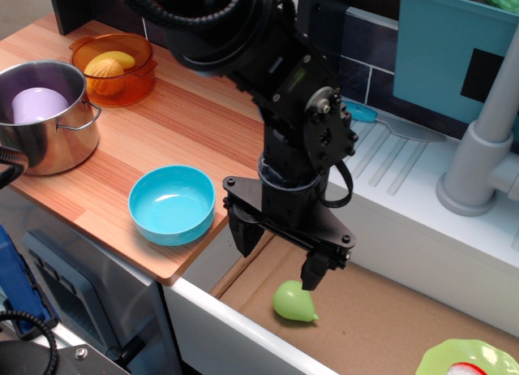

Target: Put pear in bowl

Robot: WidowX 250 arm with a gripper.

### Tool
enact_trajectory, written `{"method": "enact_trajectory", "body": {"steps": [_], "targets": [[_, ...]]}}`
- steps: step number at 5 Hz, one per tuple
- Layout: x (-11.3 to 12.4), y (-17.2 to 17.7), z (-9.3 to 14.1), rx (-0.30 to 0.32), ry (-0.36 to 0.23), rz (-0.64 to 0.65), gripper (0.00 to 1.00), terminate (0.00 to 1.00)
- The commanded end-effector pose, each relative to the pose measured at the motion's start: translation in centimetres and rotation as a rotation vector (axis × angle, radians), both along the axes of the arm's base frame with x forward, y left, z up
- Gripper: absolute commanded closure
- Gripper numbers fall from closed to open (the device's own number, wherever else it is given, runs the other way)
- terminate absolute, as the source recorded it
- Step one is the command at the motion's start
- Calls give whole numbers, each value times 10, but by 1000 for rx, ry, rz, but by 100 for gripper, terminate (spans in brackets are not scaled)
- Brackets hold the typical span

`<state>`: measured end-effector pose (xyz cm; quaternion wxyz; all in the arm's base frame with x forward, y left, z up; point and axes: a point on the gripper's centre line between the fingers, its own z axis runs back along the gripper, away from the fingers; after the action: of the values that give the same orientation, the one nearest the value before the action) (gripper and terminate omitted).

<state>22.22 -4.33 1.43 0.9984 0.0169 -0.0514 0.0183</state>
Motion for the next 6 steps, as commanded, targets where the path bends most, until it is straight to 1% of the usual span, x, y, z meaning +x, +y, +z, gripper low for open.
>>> {"method": "enact_trajectory", "body": {"steps": [1,3,4,6], "targets": [[0,0,0,0,0,0,0,0],[14,-1,-30,-60,-34,19,0,0],[16,-4,-46,-68,-54,18,0,0],[18,-1,-69,-83,-72,14,0,0]]}}
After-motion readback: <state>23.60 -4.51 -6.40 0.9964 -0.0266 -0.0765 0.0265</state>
